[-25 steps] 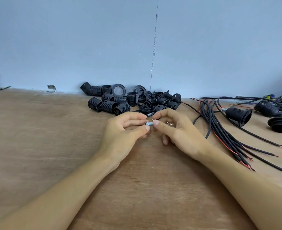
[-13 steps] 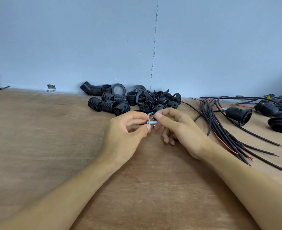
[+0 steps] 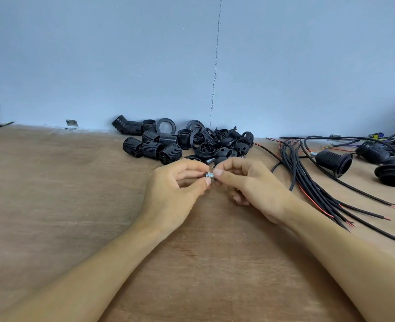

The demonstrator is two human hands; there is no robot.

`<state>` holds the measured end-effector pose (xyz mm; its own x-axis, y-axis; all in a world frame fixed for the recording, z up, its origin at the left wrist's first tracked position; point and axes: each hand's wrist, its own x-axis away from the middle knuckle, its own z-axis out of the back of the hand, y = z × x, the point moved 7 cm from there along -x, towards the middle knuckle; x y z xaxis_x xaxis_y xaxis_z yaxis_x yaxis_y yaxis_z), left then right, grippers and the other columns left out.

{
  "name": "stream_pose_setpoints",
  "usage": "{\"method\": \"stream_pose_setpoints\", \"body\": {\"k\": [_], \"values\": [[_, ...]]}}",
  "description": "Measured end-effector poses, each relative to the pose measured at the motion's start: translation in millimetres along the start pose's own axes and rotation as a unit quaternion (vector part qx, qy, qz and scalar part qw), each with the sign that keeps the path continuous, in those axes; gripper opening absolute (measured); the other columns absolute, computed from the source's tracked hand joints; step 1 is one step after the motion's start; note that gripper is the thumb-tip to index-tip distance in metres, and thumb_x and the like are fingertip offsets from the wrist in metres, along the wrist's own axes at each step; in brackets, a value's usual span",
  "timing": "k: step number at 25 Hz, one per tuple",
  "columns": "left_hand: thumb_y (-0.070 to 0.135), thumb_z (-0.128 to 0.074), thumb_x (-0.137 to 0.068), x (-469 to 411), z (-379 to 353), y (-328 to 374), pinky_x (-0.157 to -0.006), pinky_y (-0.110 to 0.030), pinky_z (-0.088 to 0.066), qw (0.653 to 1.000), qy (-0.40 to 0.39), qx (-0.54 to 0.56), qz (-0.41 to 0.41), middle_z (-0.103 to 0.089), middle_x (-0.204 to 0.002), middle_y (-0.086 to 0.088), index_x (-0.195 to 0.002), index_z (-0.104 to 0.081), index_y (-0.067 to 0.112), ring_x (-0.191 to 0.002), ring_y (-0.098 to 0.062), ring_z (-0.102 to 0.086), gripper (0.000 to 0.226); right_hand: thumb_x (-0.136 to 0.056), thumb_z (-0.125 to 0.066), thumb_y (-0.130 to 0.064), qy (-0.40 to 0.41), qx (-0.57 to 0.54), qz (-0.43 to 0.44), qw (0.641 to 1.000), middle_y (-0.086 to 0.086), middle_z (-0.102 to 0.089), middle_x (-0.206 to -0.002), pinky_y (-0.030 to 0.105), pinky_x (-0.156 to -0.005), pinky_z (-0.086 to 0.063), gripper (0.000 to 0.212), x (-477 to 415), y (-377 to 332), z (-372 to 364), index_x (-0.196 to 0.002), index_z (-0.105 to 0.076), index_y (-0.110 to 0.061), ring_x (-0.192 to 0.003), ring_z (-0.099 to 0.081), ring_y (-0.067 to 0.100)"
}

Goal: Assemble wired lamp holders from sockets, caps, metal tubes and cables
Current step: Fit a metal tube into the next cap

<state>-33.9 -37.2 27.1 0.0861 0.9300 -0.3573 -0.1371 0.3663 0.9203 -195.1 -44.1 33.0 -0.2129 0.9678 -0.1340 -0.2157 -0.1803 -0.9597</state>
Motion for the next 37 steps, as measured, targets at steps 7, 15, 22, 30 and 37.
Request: {"method": "stream_pose_setpoints", "body": {"k": [7, 15, 22, 30, 37], "values": [[0.006, -0.079, -0.087, -0.1, 1.8, -1.8, -0.078, -0.030, -0.063, 1.000, 0.010, -0.007, 0.009, -0.079, -0.091, 0.012, -0.096, -0.077, 0.028, -0.084, -0.008, -0.076, 0.024, -0.102, -0.057, -0.036, 0.005, 0.005, 0.008, 1.000, 0.005, -0.068, -0.076, 0.022, -0.038, -0.033, 0.025, -0.9, 2.4, -0.6, -0.097, -0.065, -0.013, -0.043, -0.045, 0.017], [0.008, -0.080, -0.086, 1.8, -0.3, 3.2, -0.079, -0.026, -0.059, 0.999, 0.011, -0.028, 0.014, -0.079, -0.091, 0.015, -0.097, -0.075, 0.032, -0.082, -0.003, -0.074, 0.026, -0.103, -0.048, -0.046, 0.014, 0.013, -0.012, 1.000, 0.009, -0.067, -0.069, 0.024, -0.040, -0.038, 0.045, -3.6, 6.5, -1.5, -0.084, -0.066, -0.009, -0.045, -0.051, 0.018], [0.018, -0.083, -0.082, -1.1, 7.1, 4.4, -0.074, -0.023, -0.057, 0.997, 0.039, -0.069, 0.009, -0.077, -0.092, 0.022, -0.103, -0.072, 0.034, -0.079, 0.000, -0.072, 0.028, -0.098, -0.064, -0.019, 0.010, -0.032, -0.002, 0.999, 0.006, -0.071, -0.078, 0.026, -0.048, -0.045, 0.013, -4.1, 9.0, 0.5, -0.095, -0.068, -0.007, -0.053, -0.055, 0.017], [0.016, -0.080, -0.079, -10.1, 34.3, -9.4, -0.067, -0.020, -0.037, 0.966, 0.158, -0.200, 0.042, -0.055, -0.100, 0.009, -0.105, -0.058, 0.033, -0.080, -0.003, -0.051, 0.037, -0.087, -0.067, -0.043, 0.082, 0.316, 0.042, 0.944, -0.022, -0.068, -0.072, 0.031, -0.069, -0.052, 0.012, -6.0, 13.0, 14.1, -0.082, -0.070, -0.033, -0.065, -0.057, 0.000], [0.021, -0.083, -0.078, -10.4, 22.2, -6.6, -0.072, -0.027, -0.039, 0.962, 0.125, -0.244, -0.014, -0.048, -0.099, 0.017, -0.113, -0.057, 0.036, -0.077, 0.000, -0.049, 0.046, -0.089, -0.068, -0.035, 0.092, 0.311, 0.041, 0.945, -0.015, -0.068, -0.071, 0.023, -0.066, -0.048, 0.010, -6.3, 11.4, 18.5, -0.080, -0.071, -0.031, -0.065, -0.057, -0.001]]}}
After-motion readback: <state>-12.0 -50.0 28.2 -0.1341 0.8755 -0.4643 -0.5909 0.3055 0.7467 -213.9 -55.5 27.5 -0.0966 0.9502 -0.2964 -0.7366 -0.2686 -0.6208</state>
